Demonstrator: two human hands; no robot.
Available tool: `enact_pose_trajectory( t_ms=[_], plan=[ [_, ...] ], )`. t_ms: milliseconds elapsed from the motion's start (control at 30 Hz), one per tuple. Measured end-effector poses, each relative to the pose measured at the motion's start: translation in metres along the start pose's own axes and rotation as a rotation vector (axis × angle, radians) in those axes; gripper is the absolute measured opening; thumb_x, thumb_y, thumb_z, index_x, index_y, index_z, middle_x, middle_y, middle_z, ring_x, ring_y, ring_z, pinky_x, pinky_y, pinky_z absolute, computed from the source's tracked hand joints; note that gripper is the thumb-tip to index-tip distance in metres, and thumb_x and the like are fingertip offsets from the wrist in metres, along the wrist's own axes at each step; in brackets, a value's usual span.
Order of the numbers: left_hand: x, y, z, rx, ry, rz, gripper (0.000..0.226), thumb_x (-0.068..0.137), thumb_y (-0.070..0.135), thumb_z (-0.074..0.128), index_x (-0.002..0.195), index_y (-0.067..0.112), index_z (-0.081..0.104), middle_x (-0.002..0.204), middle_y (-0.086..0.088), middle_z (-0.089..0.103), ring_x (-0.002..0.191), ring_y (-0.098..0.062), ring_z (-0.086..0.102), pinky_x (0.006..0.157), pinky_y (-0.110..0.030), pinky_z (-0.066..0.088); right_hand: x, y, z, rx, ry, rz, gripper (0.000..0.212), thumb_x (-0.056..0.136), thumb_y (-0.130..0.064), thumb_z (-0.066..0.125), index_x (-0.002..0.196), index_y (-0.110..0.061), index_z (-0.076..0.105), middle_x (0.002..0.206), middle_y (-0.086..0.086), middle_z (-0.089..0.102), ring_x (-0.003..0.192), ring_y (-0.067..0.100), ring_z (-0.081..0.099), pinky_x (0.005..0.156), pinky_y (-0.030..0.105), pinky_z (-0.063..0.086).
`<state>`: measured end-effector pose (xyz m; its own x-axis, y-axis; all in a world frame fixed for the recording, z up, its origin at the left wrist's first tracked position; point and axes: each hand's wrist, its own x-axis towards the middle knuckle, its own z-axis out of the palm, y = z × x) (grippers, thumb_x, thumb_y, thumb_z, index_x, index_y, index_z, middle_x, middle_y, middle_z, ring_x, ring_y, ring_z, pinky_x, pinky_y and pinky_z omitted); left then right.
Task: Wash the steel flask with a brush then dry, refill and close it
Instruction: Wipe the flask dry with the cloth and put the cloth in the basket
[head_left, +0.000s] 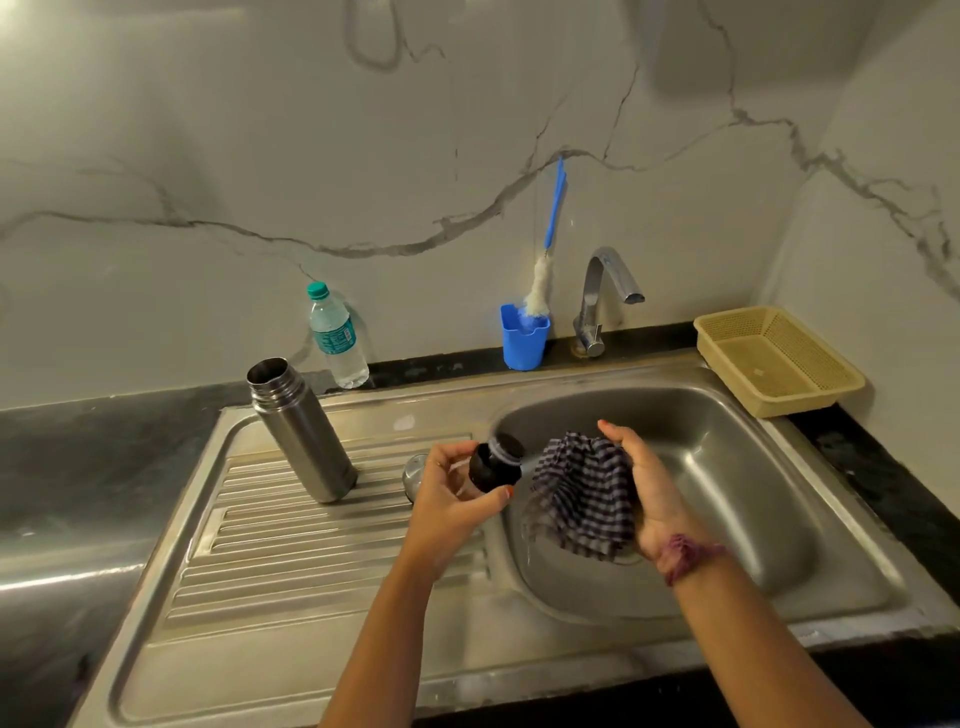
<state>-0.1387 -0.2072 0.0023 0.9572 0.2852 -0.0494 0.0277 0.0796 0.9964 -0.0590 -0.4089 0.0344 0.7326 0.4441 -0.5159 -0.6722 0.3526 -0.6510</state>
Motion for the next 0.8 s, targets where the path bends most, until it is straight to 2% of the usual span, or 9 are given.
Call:
enact_pose_trajectory(
  t_ms=[67,100,200,300,367,467,600,700,800],
  plan=[
    [-0.006,-0.012,-0.007,0.005,0.042,-0.015,0.060,0.066,0.000,0.080,0.115,0.016,0.049,0.104,-0.001,0.066,0.086,-0.009,0.065,0.078,-0.024,0.054,0.003,0.007,0.003,0.032,-0.003,-0.012,0.042,0.082,-0.036,0.067,0.107,-0.003,0.068,0.107,0.019,0.069,0.099,0.033,0.065,0.092,0.047,0.050],
    [-0.008,-0.017,-0.011,0.013,0.057,-0.019,0.061,0.065,0.001,0.080,0.115,0.018,0.048,0.107,-0.001,0.065,0.089,-0.007,0.065,0.081,-0.024,0.053,0.006,0.012,0.004,0.045,-0.004,-0.027,0.039,0.082,-0.030,0.067,0.109,-0.002,0.066,0.107,0.019,0.069,0.098,0.033,0.066,0.092,0.046,0.051],
    [-0.013,-0.033,-0.026,0.097,0.111,-0.029,0.064,0.074,-0.010,0.079,0.122,0.019,0.048,0.118,-0.002,0.063,0.100,-0.001,0.065,0.089,-0.021,0.052,0.017,0.024,0.009,0.082,0.037,-0.057,0.021,0.089,-0.013,0.056,0.103,0.000,0.065,0.093,0.017,0.072,0.081,0.028,0.071,0.076,0.040,0.059],
    [-0.019,-0.049,-0.050,0.232,0.213,-0.027,0.060,0.076,-0.004,0.079,0.121,0.026,0.053,0.126,-0.004,0.059,0.110,-0.003,0.062,0.094,-0.019,0.050,0.028,0.034,0.010,0.169,0.044,-0.075,0.029,0.097,-0.021,0.042,0.104,-0.004,0.065,0.090,0.014,0.073,0.077,0.027,0.072,0.070,0.044,0.058],
    [-0.023,-0.058,-0.067,0.285,0.295,-0.043,0.058,0.075,0.001,0.082,0.119,0.027,0.056,0.125,-0.004,0.061,0.109,-0.005,0.062,0.091,-0.018,0.050,0.034,0.041,0.011,0.208,0.051,-0.092,0.034,0.100,-0.028,0.038,0.105,-0.006,0.064,0.089,0.013,0.074,0.076,0.026,0.073,0.066,0.045,0.058],
    [-0.027,-0.064,-0.085,0.331,0.419,-0.086,0.056,0.071,0.009,0.087,0.116,0.026,0.059,0.117,0.001,0.066,0.106,-0.011,0.062,0.085,-0.022,0.047,0.042,0.053,0.012,0.256,0.059,-0.085,0.042,0.100,-0.036,0.038,0.120,-0.007,0.060,0.102,0.014,0.072,0.084,0.028,0.072,0.066,0.045,0.060],
    [-0.030,-0.072,-0.099,0.414,0.438,-0.135,0.062,0.066,0.019,0.092,0.120,0.019,0.063,0.114,0.004,0.068,0.107,-0.015,0.061,0.085,-0.028,0.048,0.050,0.064,0.013,0.313,0.075,-0.094,0.045,0.099,-0.039,0.036,0.122,-0.009,0.058,0.103,0.014,0.072,0.085,0.029,0.072,0.062,0.045,0.059],
    [-0.031,-0.079,-0.105,0.415,0.448,-0.179,0.060,0.067,0.013,0.091,0.120,0.015,0.062,0.113,0.001,0.068,0.107,-0.018,0.063,0.085,-0.026,0.052,0.053,0.068,0.015,0.324,0.096,-0.111,0.045,0.098,-0.042,0.038,0.125,-0.011,0.058,0.112,0.014,0.069,0.090,0.030,0.071,0.067,0.047,0.059],
    [-0.030,-0.081,-0.107,0.390,0.460,-0.197,0.060,0.069,0.011,0.090,0.119,0.016,0.058,0.113,-0.002,0.068,0.106,-0.020,0.065,0.089,-0.031,0.054,0.055,0.070,0.015,0.318,0.129,-0.120,0.047,0.097,-0.042,0.041,0.131,-0.012,0.055,0.123,0.015,0.064,0.105,0.032,0.064,0.081,0.047,0.055]
  ],
)
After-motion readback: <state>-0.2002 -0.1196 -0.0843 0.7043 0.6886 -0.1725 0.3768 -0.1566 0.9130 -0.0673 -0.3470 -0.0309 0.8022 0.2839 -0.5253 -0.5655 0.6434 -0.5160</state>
